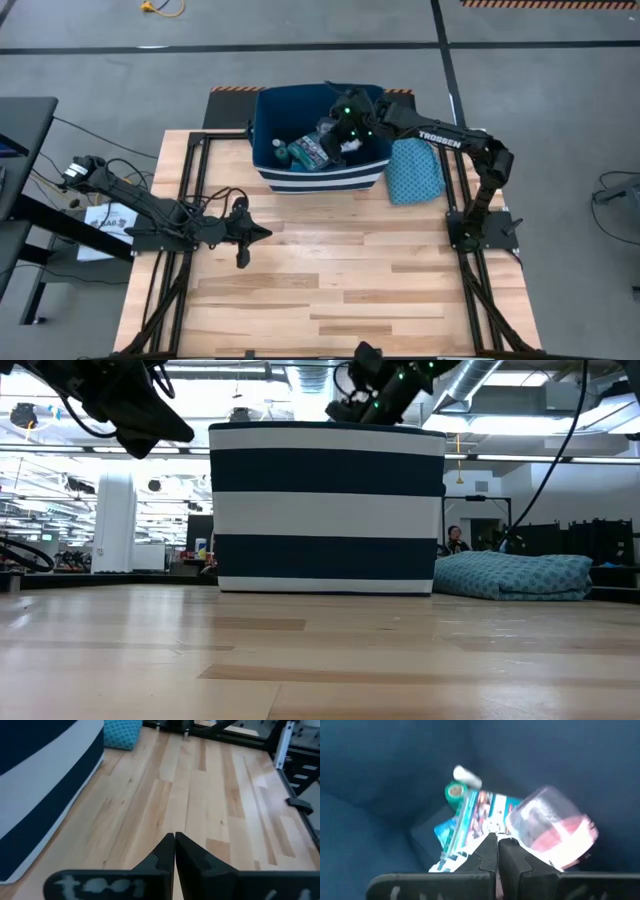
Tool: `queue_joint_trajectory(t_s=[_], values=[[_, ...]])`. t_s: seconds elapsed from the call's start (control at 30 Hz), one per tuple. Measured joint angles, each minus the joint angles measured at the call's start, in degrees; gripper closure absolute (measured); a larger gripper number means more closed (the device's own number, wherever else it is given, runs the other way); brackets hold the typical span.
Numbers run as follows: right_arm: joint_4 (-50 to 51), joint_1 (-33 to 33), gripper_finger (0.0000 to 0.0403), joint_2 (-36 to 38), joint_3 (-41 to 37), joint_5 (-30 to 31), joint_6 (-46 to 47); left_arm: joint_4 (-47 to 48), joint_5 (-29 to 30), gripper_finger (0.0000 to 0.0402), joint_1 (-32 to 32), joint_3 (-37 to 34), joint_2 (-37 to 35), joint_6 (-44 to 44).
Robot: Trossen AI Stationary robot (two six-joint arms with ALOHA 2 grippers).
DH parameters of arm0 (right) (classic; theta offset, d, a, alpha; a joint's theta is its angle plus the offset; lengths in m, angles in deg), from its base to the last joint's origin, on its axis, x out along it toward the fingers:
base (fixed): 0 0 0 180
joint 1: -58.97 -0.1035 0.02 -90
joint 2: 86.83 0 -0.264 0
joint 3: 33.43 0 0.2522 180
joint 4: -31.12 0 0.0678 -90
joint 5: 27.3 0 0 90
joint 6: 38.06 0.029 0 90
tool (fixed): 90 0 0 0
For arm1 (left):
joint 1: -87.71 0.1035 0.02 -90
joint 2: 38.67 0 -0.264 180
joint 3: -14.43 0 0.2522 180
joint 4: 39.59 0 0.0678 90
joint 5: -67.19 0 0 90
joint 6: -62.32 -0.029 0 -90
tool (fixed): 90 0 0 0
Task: Pick & place medical supplies in basket/bin
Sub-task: Put the white mailer bag into the blue bin
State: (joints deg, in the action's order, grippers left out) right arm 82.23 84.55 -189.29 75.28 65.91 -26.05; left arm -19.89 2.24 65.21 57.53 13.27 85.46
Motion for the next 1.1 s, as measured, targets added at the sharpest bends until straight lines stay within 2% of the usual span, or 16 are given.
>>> queue_joint_trajectory(t_s=[0.27,0.4,0.93,1.1], values=[[-0.55,-0.04,0.0399,0.02,-3.83,1.18,0.07,-0.61,-0.78,0.0401,-0.02,0.00,0.71,0.31],[-2.21,-0.46,0.0379,0.16,-3.82,1.32,0.04,-0.78,-0.78,0.0401,-0.02,0.00,0.72,0.42],[-2.86,-1.18,0.0183,5.71,-3.53,1.21,0.07,-0.94,-0.82,0.0401,-0.02,0.00,0.70,0.60],[-2.51,-1.59,0.0149,8.66,-3.51,0.99,0.09,-1.16,-0.85,0.0401,-0.02,0.00,0.70,0.59]])
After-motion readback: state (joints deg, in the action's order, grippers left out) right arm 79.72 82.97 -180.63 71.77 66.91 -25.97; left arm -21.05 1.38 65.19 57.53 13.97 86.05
